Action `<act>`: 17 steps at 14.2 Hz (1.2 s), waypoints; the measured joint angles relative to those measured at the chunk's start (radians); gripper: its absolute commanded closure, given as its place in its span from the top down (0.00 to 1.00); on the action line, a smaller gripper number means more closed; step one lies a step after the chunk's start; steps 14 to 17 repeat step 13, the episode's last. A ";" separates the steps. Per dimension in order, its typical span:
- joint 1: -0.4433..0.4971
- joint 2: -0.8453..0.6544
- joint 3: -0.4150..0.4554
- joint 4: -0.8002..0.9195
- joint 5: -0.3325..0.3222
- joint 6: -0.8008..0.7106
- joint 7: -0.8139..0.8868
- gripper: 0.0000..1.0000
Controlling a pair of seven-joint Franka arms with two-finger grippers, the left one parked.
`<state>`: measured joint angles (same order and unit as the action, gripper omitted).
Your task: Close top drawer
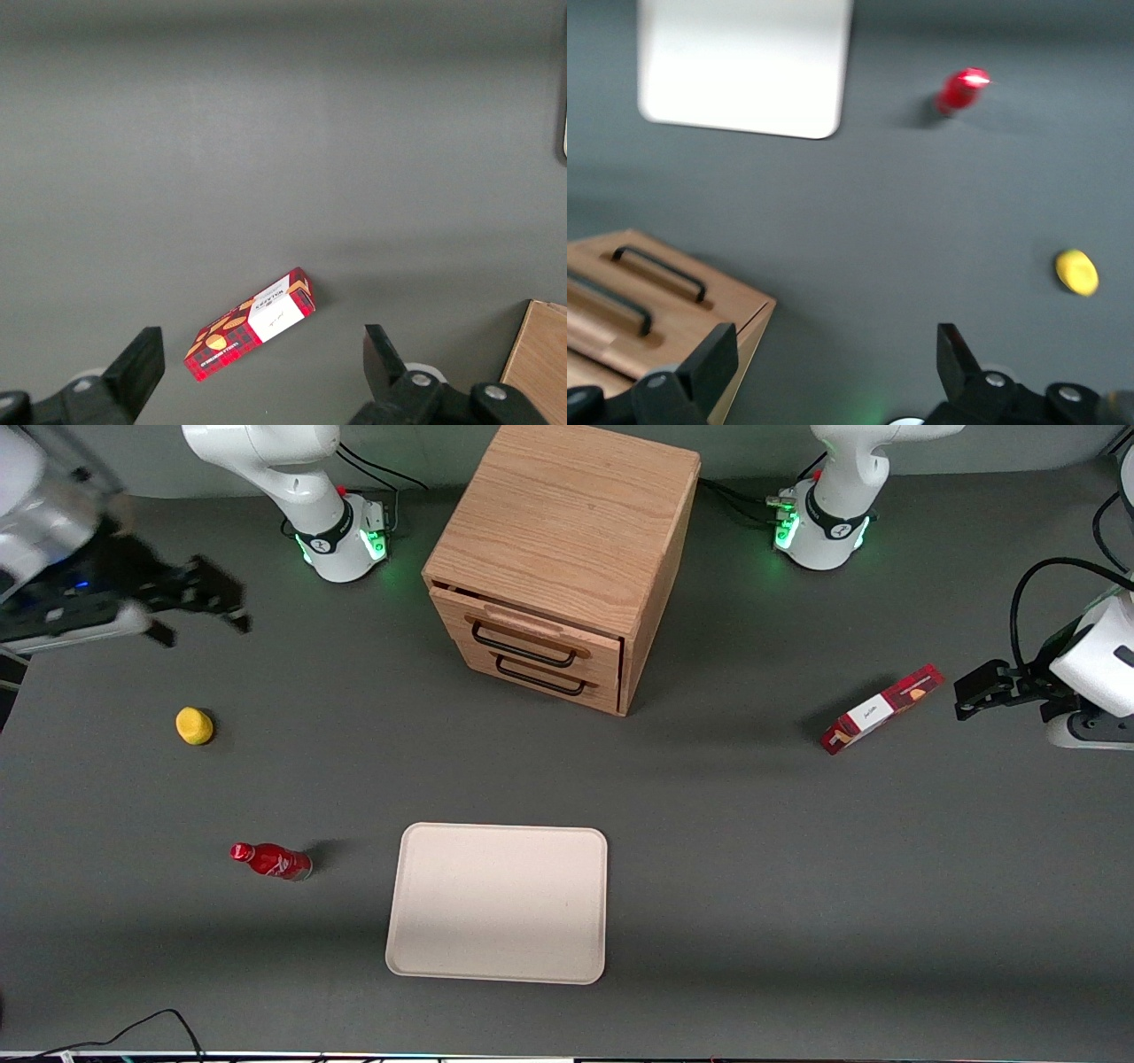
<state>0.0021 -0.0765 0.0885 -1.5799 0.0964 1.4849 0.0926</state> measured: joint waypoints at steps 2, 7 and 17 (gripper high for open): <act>-0.001 0.001 -0.061 -0.069 0.000 0.054 0.000 1.00; -0.001 -0.005 -0.107 -0.224 -0.078 0.162 0.001 1.00; 0.001 -0.025 -0.107 -0.239 -0.156 0.163 0.002 1.00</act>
